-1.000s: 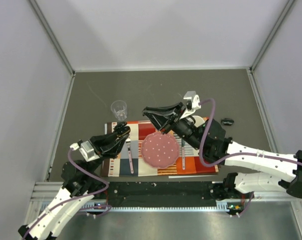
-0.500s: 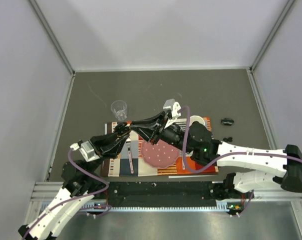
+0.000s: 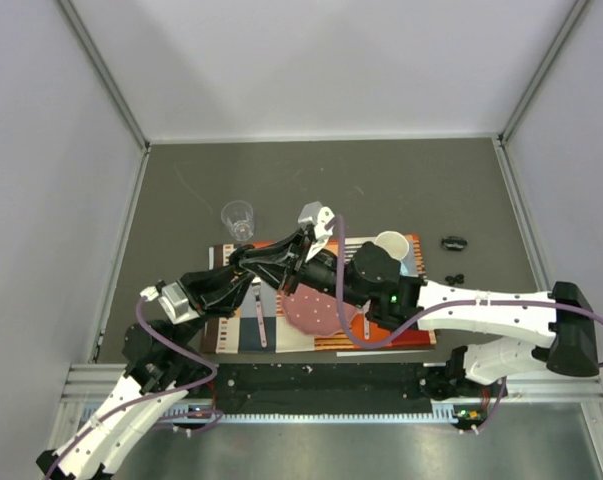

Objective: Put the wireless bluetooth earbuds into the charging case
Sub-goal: Place the earbud in the charging case.

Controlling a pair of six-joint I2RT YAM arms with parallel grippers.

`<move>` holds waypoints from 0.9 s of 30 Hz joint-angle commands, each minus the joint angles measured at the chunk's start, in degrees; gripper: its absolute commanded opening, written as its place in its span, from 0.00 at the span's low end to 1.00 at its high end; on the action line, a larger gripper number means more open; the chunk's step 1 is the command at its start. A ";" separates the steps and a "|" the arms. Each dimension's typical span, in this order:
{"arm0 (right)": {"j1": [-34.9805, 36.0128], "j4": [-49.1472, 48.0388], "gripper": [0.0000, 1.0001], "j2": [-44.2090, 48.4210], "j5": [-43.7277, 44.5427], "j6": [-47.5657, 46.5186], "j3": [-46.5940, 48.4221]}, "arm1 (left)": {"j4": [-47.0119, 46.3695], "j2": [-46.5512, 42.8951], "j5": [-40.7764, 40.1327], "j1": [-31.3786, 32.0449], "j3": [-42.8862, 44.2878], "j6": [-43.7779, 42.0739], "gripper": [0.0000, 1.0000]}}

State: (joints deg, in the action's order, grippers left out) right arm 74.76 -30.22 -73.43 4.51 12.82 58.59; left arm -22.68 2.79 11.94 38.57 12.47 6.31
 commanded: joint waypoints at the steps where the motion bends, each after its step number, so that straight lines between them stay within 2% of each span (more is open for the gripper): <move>1: 1.26 0.69 0.00 -1.63 1.99 -1.65 3.72 | -1.84 -0.24 0.88 0.02 0.01 0.46 0.00; 27: 2.58 2.88 0.00 -5.32 7.35 -4.37 4.78 | -3.86 -0.50 -0.25 0.02 -0.34 1.16 0.00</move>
State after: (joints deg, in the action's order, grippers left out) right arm 75.85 -27.62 -77.87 9.47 10.94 60.88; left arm -21.96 2.76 12.36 38.57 12.10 6.35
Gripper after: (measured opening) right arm 0.195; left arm 0.334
